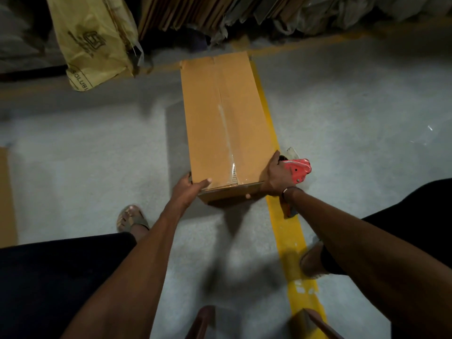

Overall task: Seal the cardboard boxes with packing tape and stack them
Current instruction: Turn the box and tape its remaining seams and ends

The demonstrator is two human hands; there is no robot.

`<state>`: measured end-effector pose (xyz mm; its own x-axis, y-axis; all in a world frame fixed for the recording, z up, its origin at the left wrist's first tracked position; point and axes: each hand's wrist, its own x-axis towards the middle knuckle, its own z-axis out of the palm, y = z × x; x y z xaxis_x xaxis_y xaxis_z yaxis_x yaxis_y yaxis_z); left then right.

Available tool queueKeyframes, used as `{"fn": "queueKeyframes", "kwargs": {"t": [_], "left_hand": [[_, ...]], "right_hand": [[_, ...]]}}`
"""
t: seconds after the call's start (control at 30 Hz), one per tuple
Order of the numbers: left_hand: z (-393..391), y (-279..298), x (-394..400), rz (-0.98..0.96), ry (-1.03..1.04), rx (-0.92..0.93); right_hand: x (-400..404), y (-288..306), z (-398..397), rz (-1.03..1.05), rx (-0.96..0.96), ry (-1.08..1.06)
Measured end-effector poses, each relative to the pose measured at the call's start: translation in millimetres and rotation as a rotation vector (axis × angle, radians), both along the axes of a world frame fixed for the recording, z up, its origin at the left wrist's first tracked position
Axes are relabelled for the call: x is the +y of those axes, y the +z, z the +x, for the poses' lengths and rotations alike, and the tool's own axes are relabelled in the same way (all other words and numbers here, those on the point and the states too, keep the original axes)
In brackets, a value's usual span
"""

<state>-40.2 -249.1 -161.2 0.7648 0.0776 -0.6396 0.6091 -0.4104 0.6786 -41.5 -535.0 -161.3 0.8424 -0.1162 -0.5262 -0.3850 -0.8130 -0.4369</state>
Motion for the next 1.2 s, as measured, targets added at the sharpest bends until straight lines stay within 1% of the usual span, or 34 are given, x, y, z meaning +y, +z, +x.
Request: {"fn": "queueKeyframes", "kwargs": {"t": [0.07, 0.17, 0.37, 0.5, 0.7, 0.8, 0.93, 0.97, 1.03, 1.1, 1.2], "left_hand": [[0.6, 4.5, -14.7, 0.134, -0.076, -0.040], [1.6, 4.9, -33.2, 0.226, -0.059, -0.027], [1.9, -12.4, -41.9, 0.224, -0.001, -0.047], [1.2, -16.2, -40.6, 0.233, -0.003, -0.060], [0.6, -13.7, -44.0, 0.251, 0.018, -0.078], [-0.3, -14.6, -45.0, 0.285, 0.002, -0.089], [3.2, -15.6, -40.3, 0.226, 0.002, -0.053], [5.2, -15.6, -37.9, 0.198, -0.004, -0.037], [9.0, -14.7, -32.0, 0.135, -0.002, 0.008], [11.5, -14.4, -28.2, 0.091, 0.017, 0.035], [10.2, -16.2, -28.4, 0.108, 0.047, 0.011]], "right_hand": [[3.6, -5.0, -4.9, -0.019, -0.084, -0.037], [4.9, -7.1, -6.5, -0.056, -0.152, -0.033], [6.1, -21.4, -8.7, -0.110, -0.215, 0.007], [4.2, -23.0, -5.5, -0.141, -0.186, 0.047], [6.2, -17.8, -5.5, -0.090, -0.207, -0.018], [3.7, -24.7, -3.7, -0.126, -0.195, 0.012], [-2.9, -25.9, -1.9, -0.173, -0.179, 0.064], [-4.5, -25.5, -1.9, -0.164, -0.165, 0.086], [-7.2, -19.3, -0.8, -0.063, -0.119, 0.082], [-7.2, -12.4, 1.4, 0.063, -0.089, -0.007], [-5.4, -7.8, 7.7, 0.227, -0.079, -0.175]]}}
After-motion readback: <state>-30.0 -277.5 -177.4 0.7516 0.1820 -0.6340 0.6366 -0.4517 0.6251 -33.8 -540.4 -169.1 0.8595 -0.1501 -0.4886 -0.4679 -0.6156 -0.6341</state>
